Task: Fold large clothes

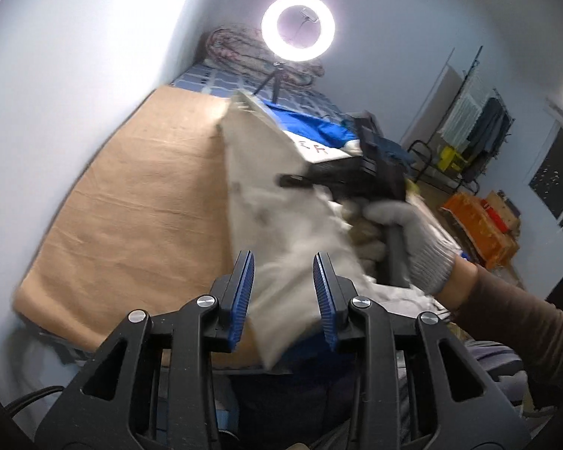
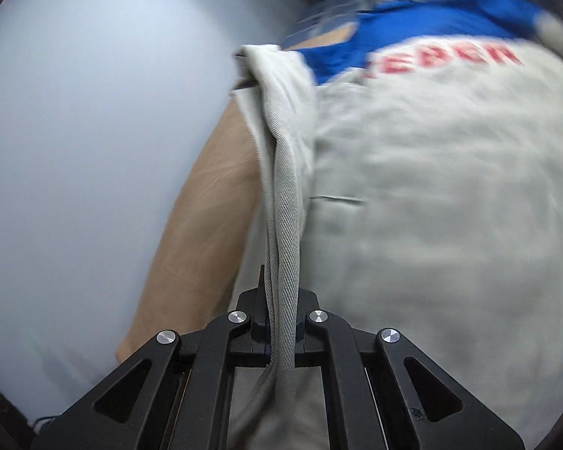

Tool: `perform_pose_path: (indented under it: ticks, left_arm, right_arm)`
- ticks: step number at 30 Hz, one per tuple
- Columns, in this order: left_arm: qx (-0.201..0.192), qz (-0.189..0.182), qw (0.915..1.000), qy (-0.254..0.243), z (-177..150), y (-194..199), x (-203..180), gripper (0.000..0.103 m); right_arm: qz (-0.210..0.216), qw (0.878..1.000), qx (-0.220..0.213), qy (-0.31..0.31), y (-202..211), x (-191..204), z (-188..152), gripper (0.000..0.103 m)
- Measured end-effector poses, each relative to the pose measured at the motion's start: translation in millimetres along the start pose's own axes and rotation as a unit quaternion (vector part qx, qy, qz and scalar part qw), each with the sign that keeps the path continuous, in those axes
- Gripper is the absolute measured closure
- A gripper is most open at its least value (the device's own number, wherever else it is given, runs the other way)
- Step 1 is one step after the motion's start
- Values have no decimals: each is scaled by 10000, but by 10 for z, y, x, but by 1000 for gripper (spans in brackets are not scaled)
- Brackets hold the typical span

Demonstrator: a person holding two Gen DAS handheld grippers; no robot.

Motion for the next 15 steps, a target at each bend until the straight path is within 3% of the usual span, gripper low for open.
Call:
perform_pose_path:
  ticks: [3, 8, 12, 15]
  left_arm:
    - [146, -75, 9998, 96, 31, -187, 41, 71]
    - [507, -100, 9985, -163, 63, -629, -66, 71]
    - [821, -103, 9958, -402, 52, -971, -141, 71]
    - [1024, -127, 9932, -537, 56, -1189, -190, 71]
  right_arm:
    - [57, 9991, -78, -411, 30, -308, -128, 100]
    - [-135, 9972, 3, -736, -66, -579, -217, 100]
    - [-212, 9979, 152, -589, -109, -515, -157, 98]
    - [-695, 9968, 242, -318, -36, -366, -84, 93]
Point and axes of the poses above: each gripper's, at about its wrist camera, not at the fingertips, and y roughly against the way its jaws point, x to its left, z to its top, the point moved 1 cm from there along -y, roughly the way its jaws point, and after that the axes turned 10 degrees about x, right-handed, at the moved point
